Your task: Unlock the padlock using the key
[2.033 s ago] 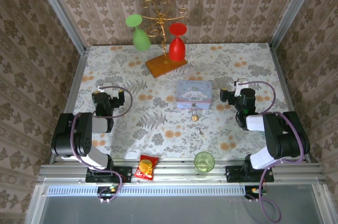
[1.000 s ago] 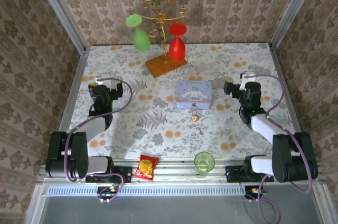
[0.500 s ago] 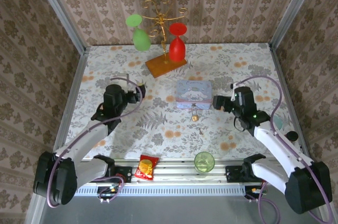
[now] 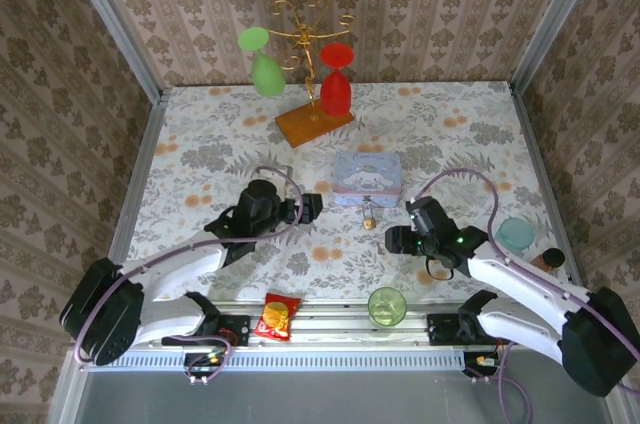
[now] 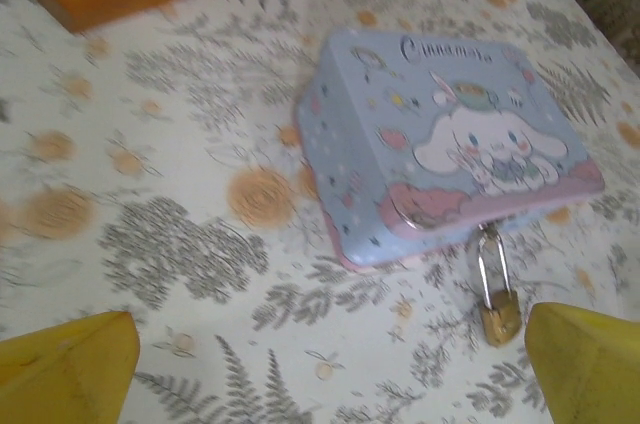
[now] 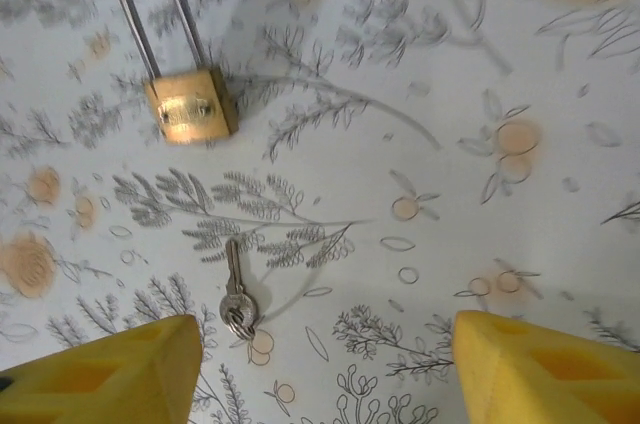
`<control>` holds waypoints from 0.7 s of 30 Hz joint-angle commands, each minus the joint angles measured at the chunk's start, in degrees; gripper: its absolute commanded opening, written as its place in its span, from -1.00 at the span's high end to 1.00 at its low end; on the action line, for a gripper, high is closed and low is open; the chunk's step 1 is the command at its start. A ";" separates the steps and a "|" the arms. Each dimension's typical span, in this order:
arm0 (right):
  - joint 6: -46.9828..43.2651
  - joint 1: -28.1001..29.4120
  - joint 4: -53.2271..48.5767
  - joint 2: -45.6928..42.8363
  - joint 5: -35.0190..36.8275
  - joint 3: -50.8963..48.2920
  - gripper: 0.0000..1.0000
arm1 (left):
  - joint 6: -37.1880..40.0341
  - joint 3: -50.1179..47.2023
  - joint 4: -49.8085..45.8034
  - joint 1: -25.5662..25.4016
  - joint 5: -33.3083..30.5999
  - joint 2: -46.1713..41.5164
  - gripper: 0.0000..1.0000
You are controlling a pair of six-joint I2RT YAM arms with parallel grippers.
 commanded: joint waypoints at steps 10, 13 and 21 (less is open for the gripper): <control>1.29 8.62 3.00 15.98 4.87 5.20 -0.24 | -5.20 -1.98 7.03 -1.37 1.36 3.90 -1.00; 0.16 8.93 3.44 18.57 5.15 6.11 -0.18 | -4.52 -1.67 6.71 -1.68 1.59 4.59 -1.00; -1.13 8.98 9.12 20.36 1.20 5.65 0.04 | -3.95 -1.30 5.47 -2.26 1.47 4.34 -1.00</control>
